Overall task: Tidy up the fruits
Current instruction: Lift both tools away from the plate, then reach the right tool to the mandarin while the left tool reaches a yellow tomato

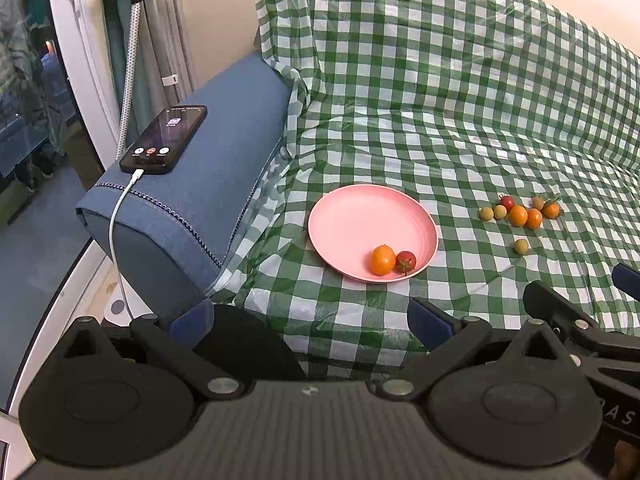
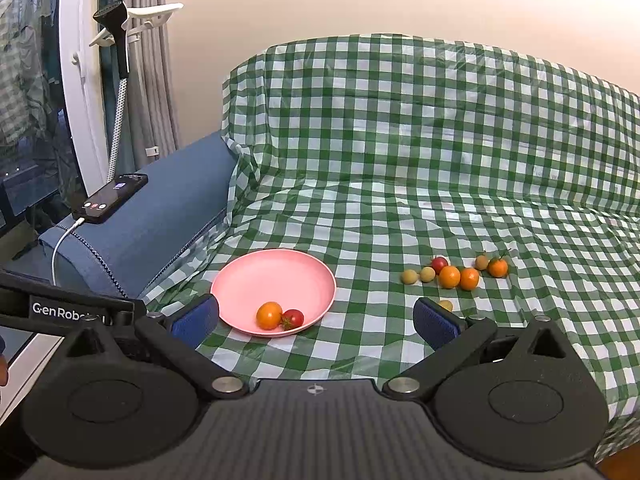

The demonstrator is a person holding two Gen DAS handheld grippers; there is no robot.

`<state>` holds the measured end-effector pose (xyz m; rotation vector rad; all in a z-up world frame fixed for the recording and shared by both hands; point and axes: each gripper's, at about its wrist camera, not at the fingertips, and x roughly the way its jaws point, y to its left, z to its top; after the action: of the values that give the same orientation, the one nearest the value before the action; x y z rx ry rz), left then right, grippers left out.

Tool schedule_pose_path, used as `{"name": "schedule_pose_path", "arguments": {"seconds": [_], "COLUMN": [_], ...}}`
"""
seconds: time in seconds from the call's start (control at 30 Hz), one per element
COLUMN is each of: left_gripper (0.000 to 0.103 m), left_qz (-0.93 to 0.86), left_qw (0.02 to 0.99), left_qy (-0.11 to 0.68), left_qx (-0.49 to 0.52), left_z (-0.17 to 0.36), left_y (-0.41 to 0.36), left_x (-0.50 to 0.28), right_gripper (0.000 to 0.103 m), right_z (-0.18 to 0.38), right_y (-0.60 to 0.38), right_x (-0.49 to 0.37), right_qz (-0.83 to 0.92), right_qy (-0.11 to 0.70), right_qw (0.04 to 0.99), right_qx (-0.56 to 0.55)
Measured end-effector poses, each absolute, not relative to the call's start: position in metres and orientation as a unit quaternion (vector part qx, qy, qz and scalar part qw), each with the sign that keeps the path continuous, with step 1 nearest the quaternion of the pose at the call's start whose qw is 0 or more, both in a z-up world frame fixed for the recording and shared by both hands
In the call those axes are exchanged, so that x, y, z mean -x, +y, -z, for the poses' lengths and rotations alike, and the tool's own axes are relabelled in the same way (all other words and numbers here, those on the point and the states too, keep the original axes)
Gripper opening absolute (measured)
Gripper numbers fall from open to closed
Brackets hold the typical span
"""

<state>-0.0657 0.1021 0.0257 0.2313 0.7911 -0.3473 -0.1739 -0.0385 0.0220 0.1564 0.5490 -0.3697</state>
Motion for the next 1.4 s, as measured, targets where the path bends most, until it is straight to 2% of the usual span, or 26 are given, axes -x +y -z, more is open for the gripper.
{"name": "schedule_pose_path", "arguments": {"seconds": [0.9, 1.4], "left_gripper": [0.103, 0.103], "left_qz": [0.161, 0.224], "left_qw": [0.892, 0.855], "left_qy": [0.408, 0.443], "left_qx": [-0.108, -0.151], "left_z": [-0.011, 0.007], "left_y": [0.100, 0.024], "left_x": [0.057, 0.027], "right_gripper": [0.102, 0.102], "right_z": [-0.004, 0.032], "right_y": [-0.045, -0.125], "right_x": [0.167, 0.177], "right_qz": [0.172, 0.280], "right_qy": [0.302, 0.274], "right_qw": [0.932, 0.904], "right_qx": [-0.101, -0.173]}}
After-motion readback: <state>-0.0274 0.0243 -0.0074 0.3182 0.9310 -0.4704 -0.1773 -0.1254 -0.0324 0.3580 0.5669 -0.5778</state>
